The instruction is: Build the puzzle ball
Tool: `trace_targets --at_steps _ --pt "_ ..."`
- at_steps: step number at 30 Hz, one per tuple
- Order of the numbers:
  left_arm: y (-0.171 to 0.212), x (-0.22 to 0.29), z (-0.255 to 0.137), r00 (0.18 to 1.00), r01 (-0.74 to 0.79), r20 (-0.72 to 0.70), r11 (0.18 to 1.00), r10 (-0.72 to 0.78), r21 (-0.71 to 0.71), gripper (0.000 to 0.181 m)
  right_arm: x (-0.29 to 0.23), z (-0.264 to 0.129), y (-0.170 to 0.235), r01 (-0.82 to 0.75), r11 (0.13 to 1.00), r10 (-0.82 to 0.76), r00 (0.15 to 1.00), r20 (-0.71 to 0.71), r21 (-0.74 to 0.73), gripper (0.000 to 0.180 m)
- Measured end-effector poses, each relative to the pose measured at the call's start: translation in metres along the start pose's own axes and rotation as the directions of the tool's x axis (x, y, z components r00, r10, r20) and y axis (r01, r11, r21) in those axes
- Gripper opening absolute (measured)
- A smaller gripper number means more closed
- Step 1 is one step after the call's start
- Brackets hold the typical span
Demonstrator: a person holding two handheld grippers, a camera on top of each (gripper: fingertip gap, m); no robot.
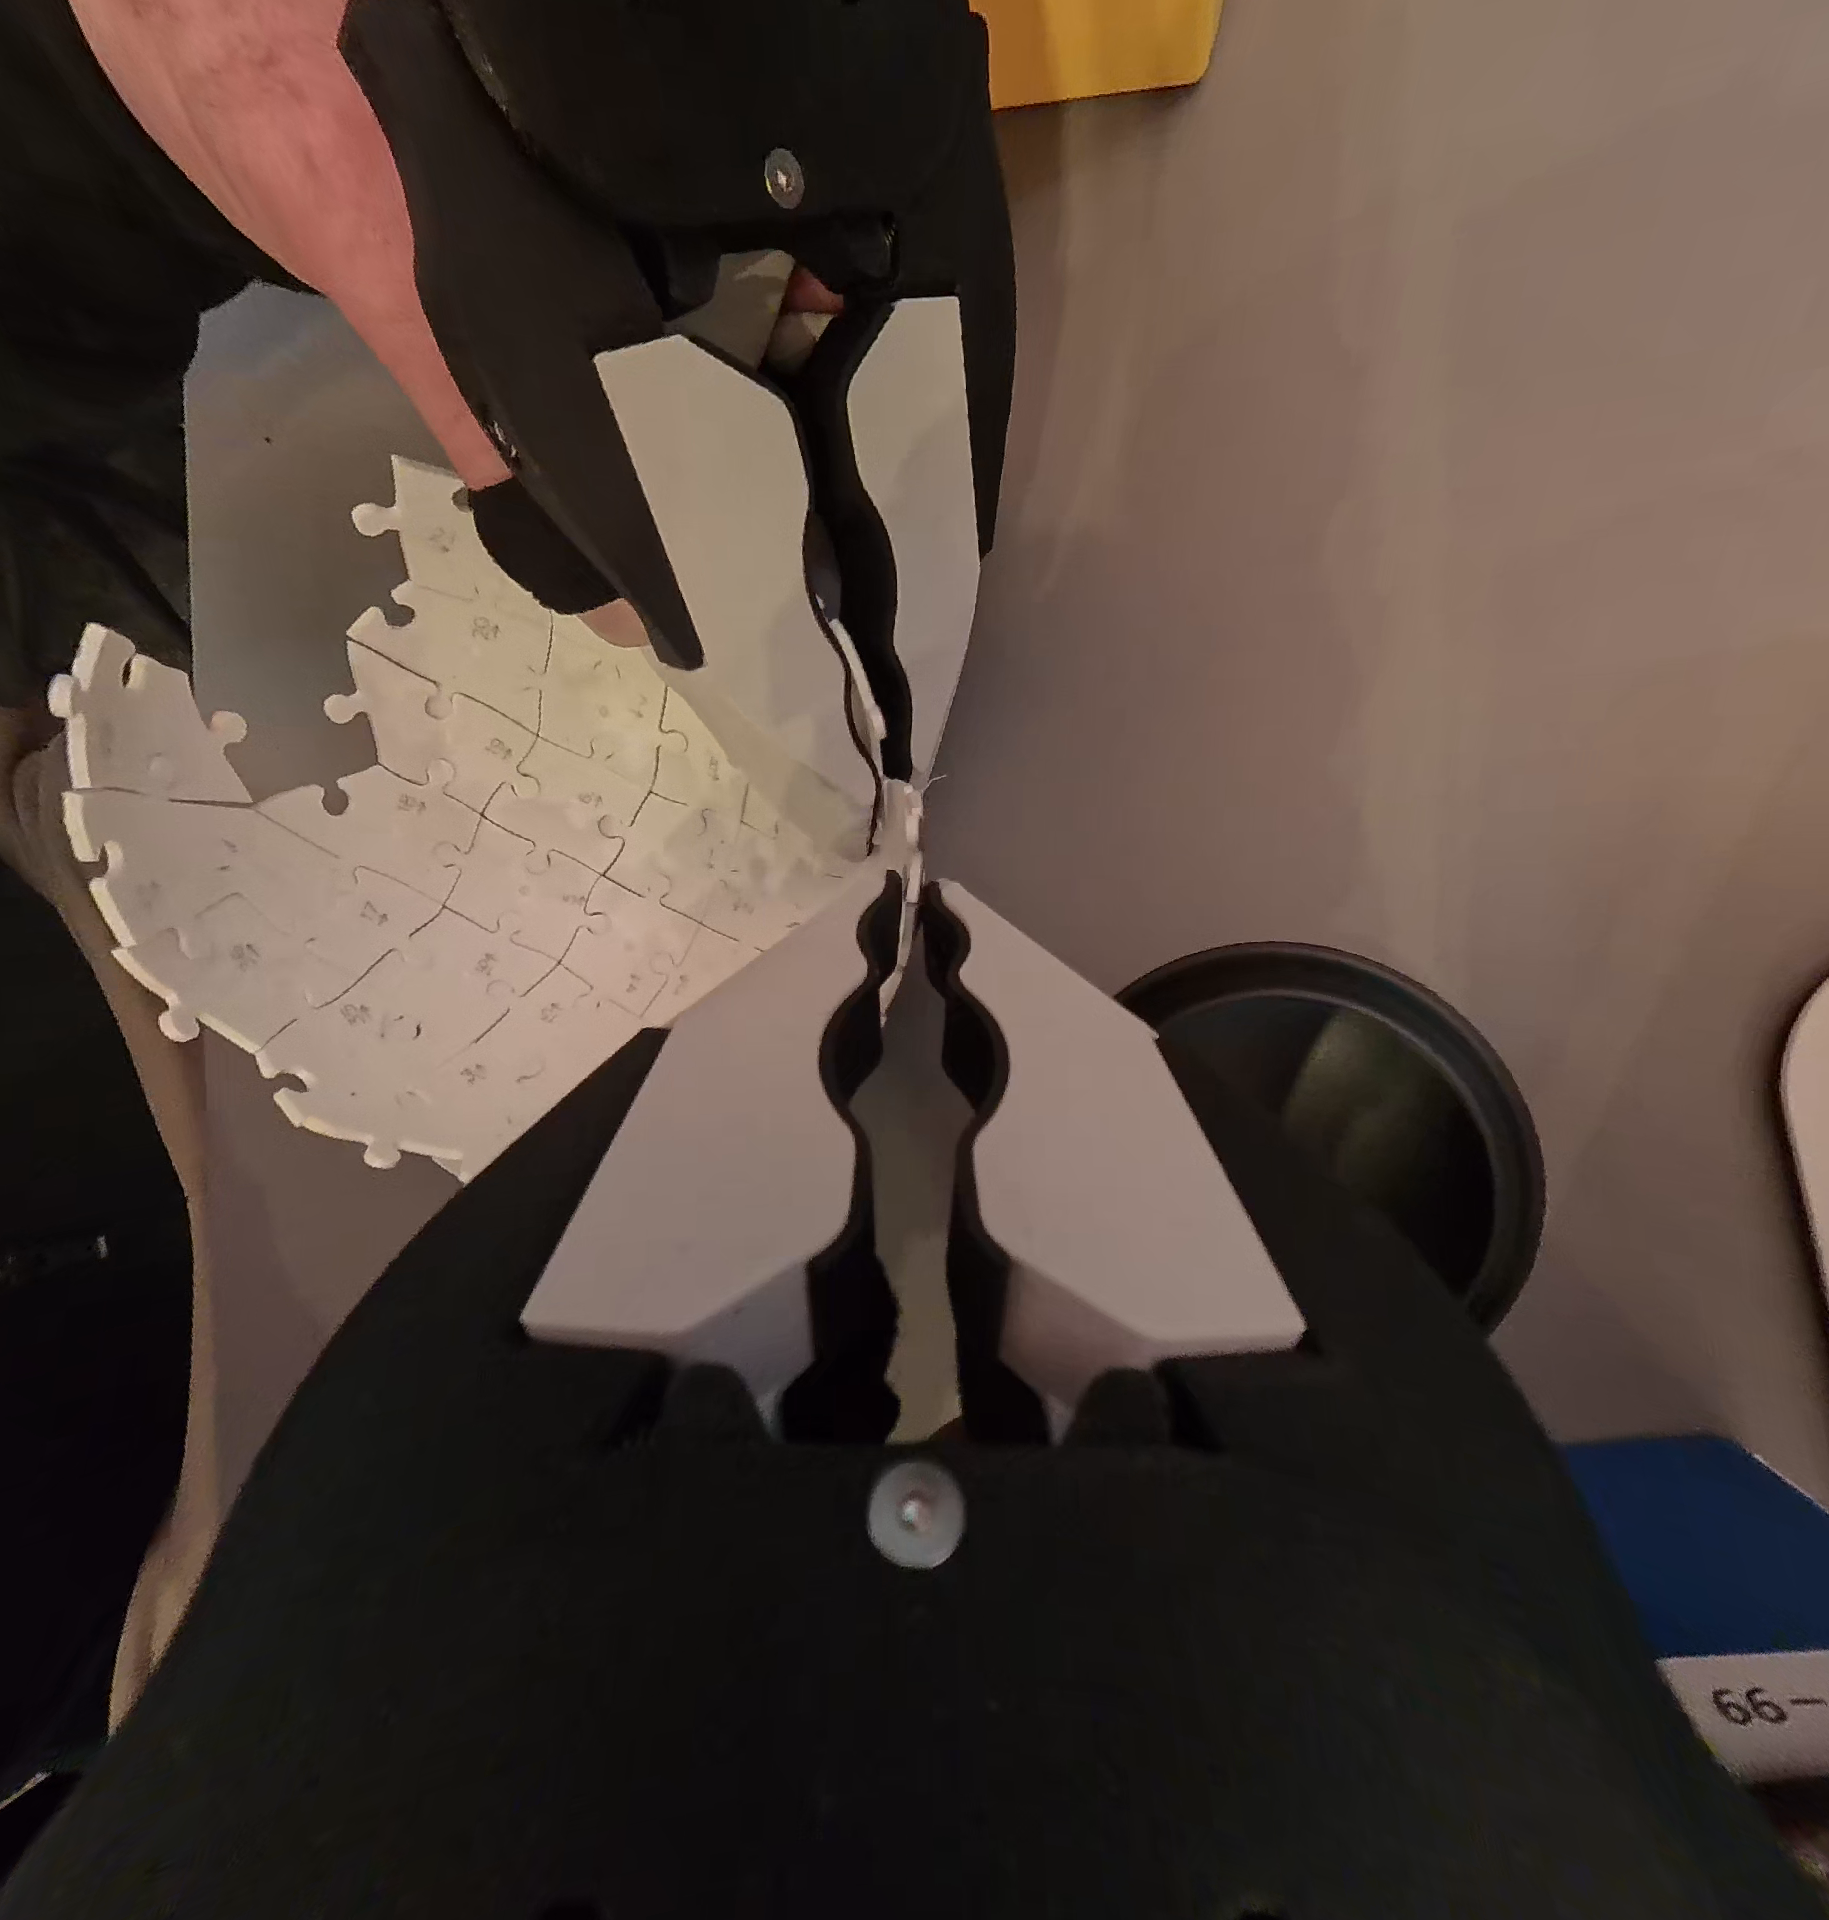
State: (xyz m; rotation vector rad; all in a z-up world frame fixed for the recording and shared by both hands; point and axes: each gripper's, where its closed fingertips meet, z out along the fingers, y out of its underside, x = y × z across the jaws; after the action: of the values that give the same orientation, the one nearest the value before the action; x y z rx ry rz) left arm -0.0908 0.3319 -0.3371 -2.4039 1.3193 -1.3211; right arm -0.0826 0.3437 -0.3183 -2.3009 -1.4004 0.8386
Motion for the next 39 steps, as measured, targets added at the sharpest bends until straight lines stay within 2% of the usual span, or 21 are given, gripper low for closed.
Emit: trace_targets --at_steps 6,12,19,27,32,39 --pt "0.0 -0.003 0.001 1.0 0.009 0.019 1.0 -0.009 0.001 0.005 0.004 -0.003 0.002 0.072 0.997 -0.073 0.996 -0.043 -0.035 0.01" --pt "-0.001 -0.001 0.003 0.999 -0.024 0.034 1.0 0.024 -0.02 0.005 0.001 0.001 0.004 0.117 0.984 -0.118 0.993 0.0 -0.136 0.013" --pt "-0.003 0.003 0.005 0.996 -0.067 0.059 0.996 0.07 -0.055 0.005 0.0 0.004 0.011 0.113 0.965 -0.11 0.994 0.026 -0.235 0.005" --pt "-0.005 0.002 0.003 0.99 -0.094 0.097 0.994 0.099 -0.057 0.005 -0.001 0.002 0.009 0.14 0.963 -0.146 0.989 -0.009 -0.229 0.003" --pt "-0.005 0.004 0.006 0.99 -0.111 0.084 0.991 0.117 -0.068 0.005 -0.001 0.002 0.011 0.095 0.975 -0.088 0.995 0.042 -0.202 0.003" --pt "-0.005 0.001 0.005 0.991 -0.094 0.093 0.994 0.099 -0.059 0.005 0.001 -0.001 0.014 0.053 0.982 -0.047 0.998 0.039 -0.179 0.008"
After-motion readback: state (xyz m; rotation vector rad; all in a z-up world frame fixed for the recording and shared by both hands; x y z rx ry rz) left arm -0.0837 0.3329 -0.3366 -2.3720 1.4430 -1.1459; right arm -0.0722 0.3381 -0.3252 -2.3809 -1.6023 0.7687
